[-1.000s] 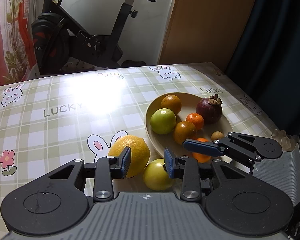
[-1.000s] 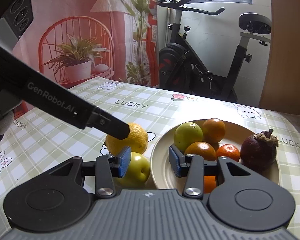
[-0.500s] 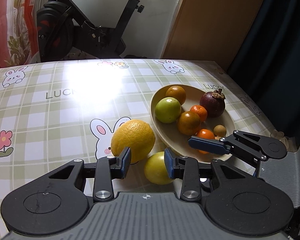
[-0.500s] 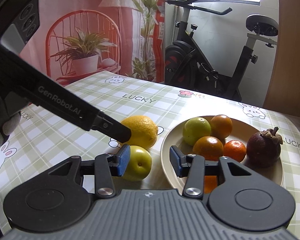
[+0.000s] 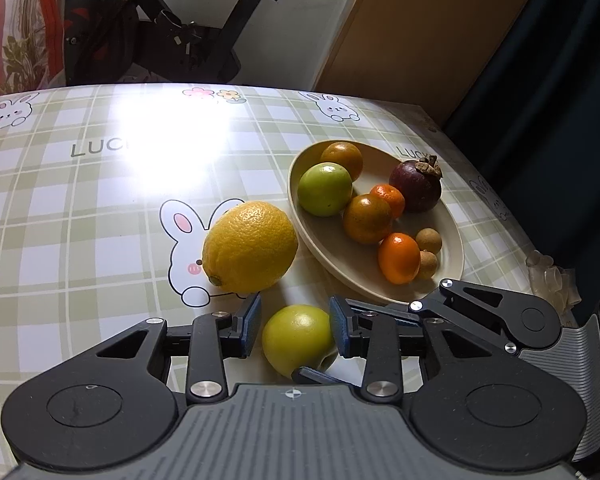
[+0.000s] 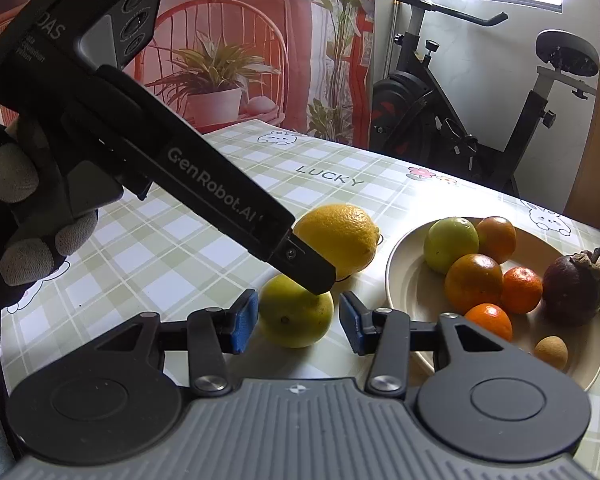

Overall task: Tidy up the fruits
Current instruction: 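Move the left tool to the yellow-green apple and close around it, then lift the apple with the left tool and carry it over the plate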

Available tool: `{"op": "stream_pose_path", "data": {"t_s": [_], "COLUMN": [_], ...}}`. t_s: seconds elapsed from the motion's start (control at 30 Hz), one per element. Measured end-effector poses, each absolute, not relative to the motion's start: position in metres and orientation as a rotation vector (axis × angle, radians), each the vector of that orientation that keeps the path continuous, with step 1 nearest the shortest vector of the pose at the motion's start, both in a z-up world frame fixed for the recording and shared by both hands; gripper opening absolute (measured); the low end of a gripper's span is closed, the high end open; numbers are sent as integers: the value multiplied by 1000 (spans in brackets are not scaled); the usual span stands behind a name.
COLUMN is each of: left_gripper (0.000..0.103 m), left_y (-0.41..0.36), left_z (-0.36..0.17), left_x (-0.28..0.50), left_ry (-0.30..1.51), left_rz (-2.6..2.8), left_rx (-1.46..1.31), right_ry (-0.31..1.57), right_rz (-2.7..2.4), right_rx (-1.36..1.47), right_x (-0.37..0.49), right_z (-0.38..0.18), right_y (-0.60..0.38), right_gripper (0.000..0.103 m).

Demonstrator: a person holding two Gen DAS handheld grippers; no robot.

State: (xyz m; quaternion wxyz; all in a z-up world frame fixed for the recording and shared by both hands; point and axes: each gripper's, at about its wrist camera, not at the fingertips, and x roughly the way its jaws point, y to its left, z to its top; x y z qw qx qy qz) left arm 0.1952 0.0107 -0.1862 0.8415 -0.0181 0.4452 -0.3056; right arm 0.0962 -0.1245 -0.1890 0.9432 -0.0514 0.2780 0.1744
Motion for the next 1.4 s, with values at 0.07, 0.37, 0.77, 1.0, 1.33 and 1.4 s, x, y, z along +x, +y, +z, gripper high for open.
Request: {"op": "stream_pose_path", "data": {"t_s": [0.07, 0.37, 0.77, 1.0, 1.33, 1.4], "left_gripper": [40, 42, 43, 44, 48, 49], "left_y": [13, 9, 14, 17, 15, 14], "left_z": [-188, -192, -198, -200, -203, -205], "left_x": [196, 190, 177, 172, 166, 165], "left_ry": [948, 960, 924, 915, 913, 909], "left_rz": [-650, -676, -612, -601, -593, -591], "left_rx": [-58, -65, -138, -155, -133, -127], "right_ry": [575, 635, 613, 615, 620, 621], "right_rz": [359, 367, 376, 383, 394, 397], "right_rx": [-100, 18, 17, 23, 42, 46], "right_x": [97, 102, 98, 97, 99, 99], "right_z": [-191, -209, -210, -209, -208, -208], "right_y": [-125, -134, -134, -137, -142, -143], "right_gripper": [47, 49, 48, 48, 48, 48]}}
